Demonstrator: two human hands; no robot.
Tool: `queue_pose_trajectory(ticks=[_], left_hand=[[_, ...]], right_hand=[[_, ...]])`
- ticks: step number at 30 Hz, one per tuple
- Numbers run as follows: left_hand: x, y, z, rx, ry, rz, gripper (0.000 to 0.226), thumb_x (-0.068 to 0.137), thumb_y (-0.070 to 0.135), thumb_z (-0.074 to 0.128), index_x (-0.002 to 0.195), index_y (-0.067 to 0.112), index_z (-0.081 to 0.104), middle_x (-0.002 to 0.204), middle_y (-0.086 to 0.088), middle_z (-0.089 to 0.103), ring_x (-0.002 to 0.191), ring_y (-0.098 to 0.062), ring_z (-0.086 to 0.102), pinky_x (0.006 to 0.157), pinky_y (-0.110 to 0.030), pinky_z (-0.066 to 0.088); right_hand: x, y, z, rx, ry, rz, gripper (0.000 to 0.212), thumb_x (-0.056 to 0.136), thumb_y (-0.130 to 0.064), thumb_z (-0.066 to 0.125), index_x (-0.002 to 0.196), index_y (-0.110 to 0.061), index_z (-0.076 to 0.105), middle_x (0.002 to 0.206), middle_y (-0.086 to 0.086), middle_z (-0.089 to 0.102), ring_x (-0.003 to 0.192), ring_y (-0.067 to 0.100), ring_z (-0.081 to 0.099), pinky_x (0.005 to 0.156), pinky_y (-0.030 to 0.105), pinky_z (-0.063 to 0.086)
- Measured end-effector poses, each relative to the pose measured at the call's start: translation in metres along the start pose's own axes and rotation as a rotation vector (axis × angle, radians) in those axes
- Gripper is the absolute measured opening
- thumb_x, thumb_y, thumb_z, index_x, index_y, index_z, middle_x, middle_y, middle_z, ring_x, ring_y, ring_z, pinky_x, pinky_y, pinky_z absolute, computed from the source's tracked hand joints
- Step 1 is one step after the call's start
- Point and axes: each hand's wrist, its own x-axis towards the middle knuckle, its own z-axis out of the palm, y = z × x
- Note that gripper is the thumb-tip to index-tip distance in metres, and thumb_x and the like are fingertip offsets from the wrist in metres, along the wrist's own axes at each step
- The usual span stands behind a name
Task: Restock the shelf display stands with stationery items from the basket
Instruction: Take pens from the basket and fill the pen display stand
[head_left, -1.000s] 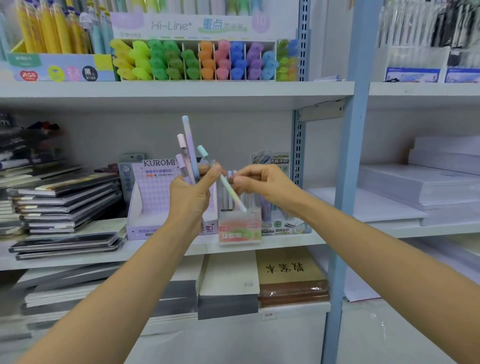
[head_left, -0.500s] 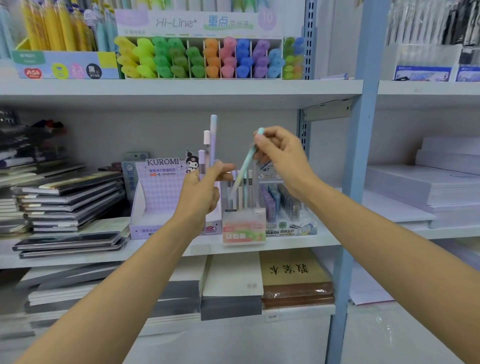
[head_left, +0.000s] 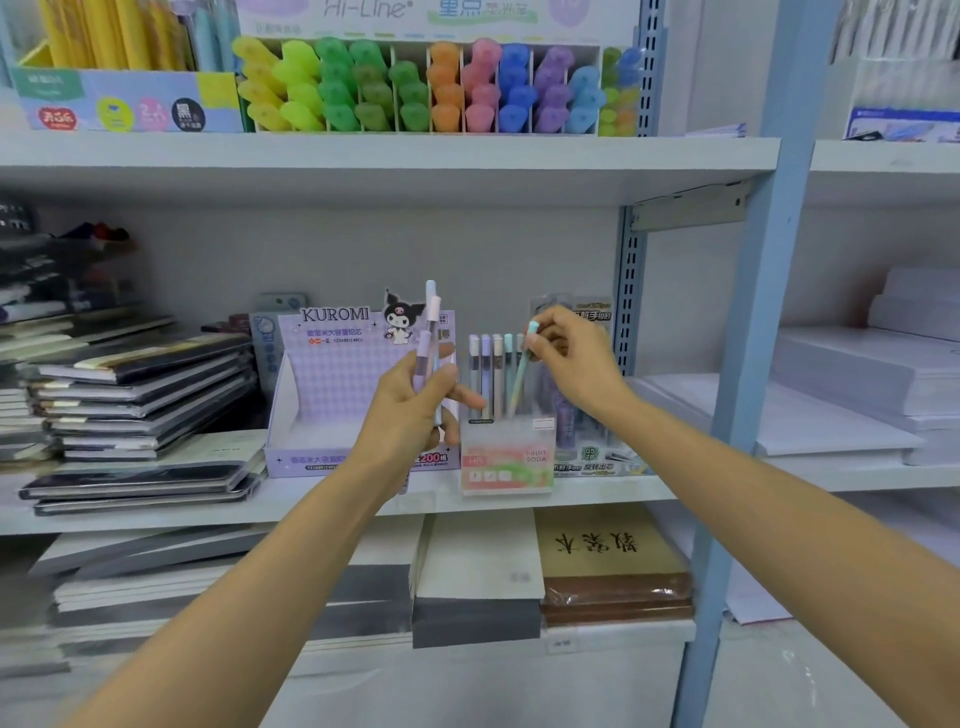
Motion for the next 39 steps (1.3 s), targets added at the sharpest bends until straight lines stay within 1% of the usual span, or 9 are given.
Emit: queue_pose_trajectory(ticks=[4, 8, 11, 16, 23, 26, 29, 33, 39], left_hand=[[0.002, -0.008, -0.001, 0.008, 0.033, 0.005, 0.022, 0.100, 0.030, 0.052, 0.111, 0.012, 0.045, 0.086, -0.002, 0.076, 0.040, -0.012, 0.051, 0.038, -0.016, 0.033], [0.004, -0.015, -0.003, 0.014, 0.056, 0.043, 0.018, 0.096, 0.027, 0.058, 0.102, 0.011, 0.054, 0.087, -0.002, 0.075, 0.043, -0.014, 0.054, 0.039, -0.017, 0.034], [0.006, -0.018, -0.003, -0.023, 0.127, 0.042, 0.017, 0.091, 0.022, 0.066, 0.098, 0.007, 0.063, 0.077, 0.000, 0.073, 0.043, -0.014, 0.054, 0.038, -0.018, 0.034], [0.006, -0.019, -0.006, -0.044, 0.197, -0.006, 0.013, 0.084, 0.024, 0.074, 0.091, 0.014, 0.069, 0.052, 0.003, 0.058, 0.042, -0.008, 0.050, 0.038, -0.018, 0.035], [-0.001, -0.012, -0.003, -0.030, 0.200, -0.027, 0.014, 0.084, 0.020, 0.074, 0.095, 0.010, 0.071, 0.054, -0.006, 0.054, 0.039, -0.007, 0.043, 0.038, -0.017, 0.033], [-0.003, -0.006, -0.002, -0.005, 0.187, -0.024, 0.012, 0.084, 0.017, 0.074, 0.094, 0.012, 0.072, 0.052, -0.003, 0.054, 0.038, -0.005, 0.043, 0.038, -0.015, 0.033], [-0.005, -0.001, 0.000, 0.006, 0.171, -0.013, 0.012, 0.083, 0.014, 0.074, 0.095, 0.010, 0.071, 0.048, 0.007, 0.056, 0.037, -0.003, 0.044, 0.038, -0.013, 0.033], [-0.006, 0.005, 0.000, 0.015, 0.164, 0.010, 0.011, 0.082, 0.014, 0.076, 0.091, 0.011, 0.070, 0.050, 0.006, 0.056, 0.037, -0.004, 0.044, 0.036, -0.014, 0.032], [-0.003, 0.010, -0.005, -0.266, 0.265, -0.095, 0.014, 0.081, 0.008, 0.075, 0.092, 0.014, 0.069, 0.055, 0.003, 0.059, 0.043, -0.005, 0.048, 0.033, -0.015, 0.028]], right_hand=[[0.006, 0.004, 0.004, -0.107, -0.038, -0.051, 0.013, 0.094, -0.015, 0.060, 0.101, -0.005, 0.063, 0.090, 0.008, 0.070, 0.086, 0.021, 0.065, 0.085, 0.040, 0.053], [0.012, 0.005, 0.005, -0.141, -0.047, -0.094, 0.016, 0.093, -0.015, 0.061, 0.108, -0.008, 0.060, 0.086, 0.006, 0.069, 0.081, 0.018, 0.063, 0.081, 0.035, 0.052], [0.012, 0.008, 0.010, -0.089, -0.015, -0.103, 0.020, 0.092, -0.014, 0.062, 0.110, -0.015, 0.053, 0.083, 0.006, 0.068, 0.079, 0.018, 0.061, 0.074, 0.030, 0.049], [0.018, 0.017, 0.016, -0.252, 0.059, -0.110, 0.009, 0.090, -0.024, 0.066, 0.096, -0.019, 0.063, 0.089, -0.002, 0.056, 0.096, 0.016, 0.045, 0.077, 0.030, 0.039], [0.019, 0.013, 0.007, -0.381, -0.054, -0.016, 0.026, 0.097, -0.033, 0.055, 0.114, -0.019, 0.070, 0.097, 0.005, 0.047, 0.107, 0.023, 0.039, 0.087, 0.032, 0.039], [0.009, -0.005, -0.001, -0.034, -0.027, -0.055, 0.029, 0.099, -0.032, 0.049, 0.119, -0.016, 0.065, 0.103, 0.000, 0.055, 0.093, 0.014, 0.054, 0.081, 0.029, 0.045], [0.000, -0.024, -0.010, 0.387, -0.163, -0.085, 0.024, 0.098, -0.024, 0.053, 0.119, -0.013, 0.061, 0.093, -0.003, 0.068, 0.072, 0.014, 0.064, 0.069, 0.029, 0.054], [-0.004, -0.031, -0.017, 0.494, -0.242, -0.073, 0.006, 0.093, -0.009, 0.062, 0.097, -0.005, 0.065, 0.078, 0.002, 0.072, 0.065, 0.012, 0.066, 0.064, 0.023, 0.055], [-0.009, -0.017, -0.028, 0.679, -0.181, 0.053, 0.005, 0.089, -0.005, 0.064, 0.093, -0.003, 0.065, 0.082, 0.009, 0.074, 0.072, 0.017, 0.069, 0.068, 0.023, 0.057]])
